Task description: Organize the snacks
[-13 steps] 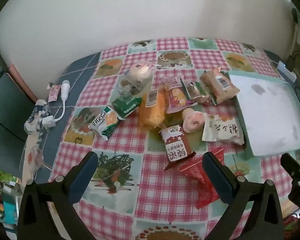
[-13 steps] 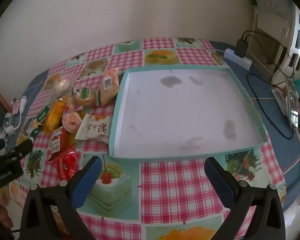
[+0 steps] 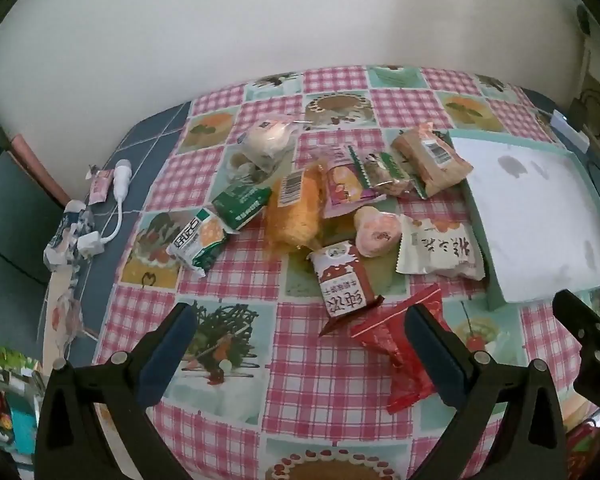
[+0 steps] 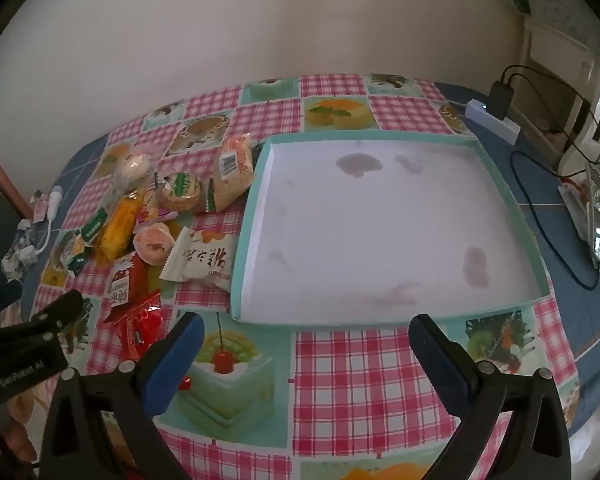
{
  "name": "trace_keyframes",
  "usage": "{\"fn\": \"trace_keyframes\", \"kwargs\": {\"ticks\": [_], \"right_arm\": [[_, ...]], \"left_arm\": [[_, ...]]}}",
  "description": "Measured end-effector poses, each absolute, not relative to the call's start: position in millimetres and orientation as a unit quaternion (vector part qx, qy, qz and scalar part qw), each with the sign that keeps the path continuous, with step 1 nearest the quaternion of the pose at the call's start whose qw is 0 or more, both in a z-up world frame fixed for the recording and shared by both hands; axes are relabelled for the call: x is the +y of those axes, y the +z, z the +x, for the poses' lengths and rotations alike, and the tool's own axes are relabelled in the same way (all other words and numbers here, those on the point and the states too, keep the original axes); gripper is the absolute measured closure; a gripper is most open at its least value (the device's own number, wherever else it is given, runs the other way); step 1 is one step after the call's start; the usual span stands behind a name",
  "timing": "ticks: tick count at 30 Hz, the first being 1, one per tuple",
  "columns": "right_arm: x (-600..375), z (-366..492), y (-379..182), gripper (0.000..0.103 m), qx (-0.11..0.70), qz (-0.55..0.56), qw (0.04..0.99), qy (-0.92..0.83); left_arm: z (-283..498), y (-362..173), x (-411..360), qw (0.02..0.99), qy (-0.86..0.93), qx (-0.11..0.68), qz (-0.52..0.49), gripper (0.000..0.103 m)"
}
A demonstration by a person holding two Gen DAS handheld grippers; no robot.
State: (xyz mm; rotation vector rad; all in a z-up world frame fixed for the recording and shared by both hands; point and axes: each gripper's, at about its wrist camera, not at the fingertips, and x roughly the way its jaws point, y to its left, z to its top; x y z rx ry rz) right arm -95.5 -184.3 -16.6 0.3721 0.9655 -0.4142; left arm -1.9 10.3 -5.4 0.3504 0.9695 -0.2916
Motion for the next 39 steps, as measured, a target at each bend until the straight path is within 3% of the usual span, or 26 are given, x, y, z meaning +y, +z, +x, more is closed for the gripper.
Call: {"fn": "trace_keyframes", "kwargs": {"ticks": [39], "right_arm": [[-185.5, -94.8, -19.1, 0.000, 0.465, 0.185, 0.845, -0.191]], "left_arm": [[5.8, -18.5, -0.2, 0.844, -0.119, 0.499, 0.155, 0.000]]}}
